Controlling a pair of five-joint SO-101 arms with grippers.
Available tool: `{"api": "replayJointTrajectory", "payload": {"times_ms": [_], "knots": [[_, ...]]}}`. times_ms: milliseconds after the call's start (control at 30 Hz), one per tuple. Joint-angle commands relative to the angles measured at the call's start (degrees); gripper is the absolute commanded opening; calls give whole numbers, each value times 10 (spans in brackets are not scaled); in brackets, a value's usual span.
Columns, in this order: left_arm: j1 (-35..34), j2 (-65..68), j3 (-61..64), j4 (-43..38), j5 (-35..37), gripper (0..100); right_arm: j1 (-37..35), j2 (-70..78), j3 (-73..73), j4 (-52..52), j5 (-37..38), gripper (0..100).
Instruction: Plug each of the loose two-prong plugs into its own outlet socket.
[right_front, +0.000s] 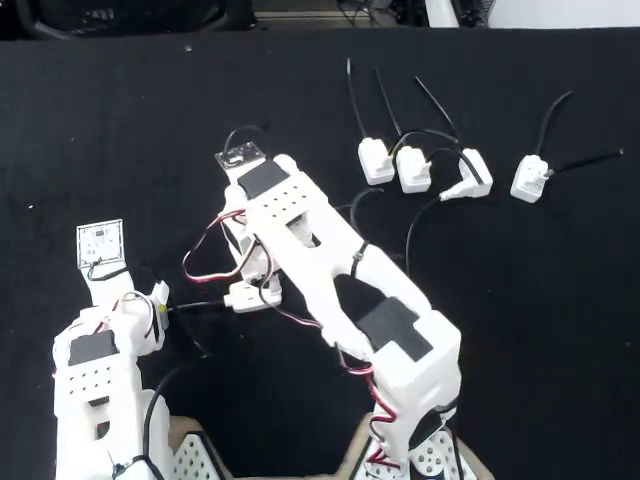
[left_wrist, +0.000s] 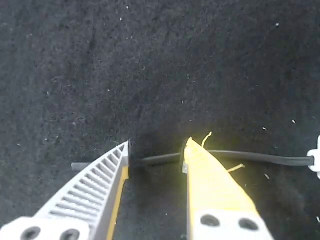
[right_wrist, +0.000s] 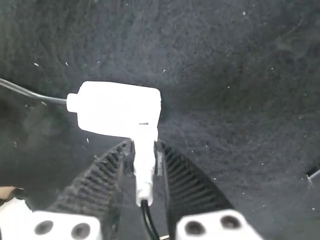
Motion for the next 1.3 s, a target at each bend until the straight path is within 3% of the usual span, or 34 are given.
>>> {"api": "replayJointTrajectory", "payload": {"times_ms": [0,400,733,1267], "knots": [[-7,-4,-2,-6,4,180,-4,2,-24,4,6,11],[-7,-4,-2,-6,4,180,-4,23,-27,11,-23,11],[-7,-4,-2,-5,4,180,-4,24,-153,116,-1,11],[-8,-4,-2,-4,4,180,-19,25,-105,116,5,11]]}}
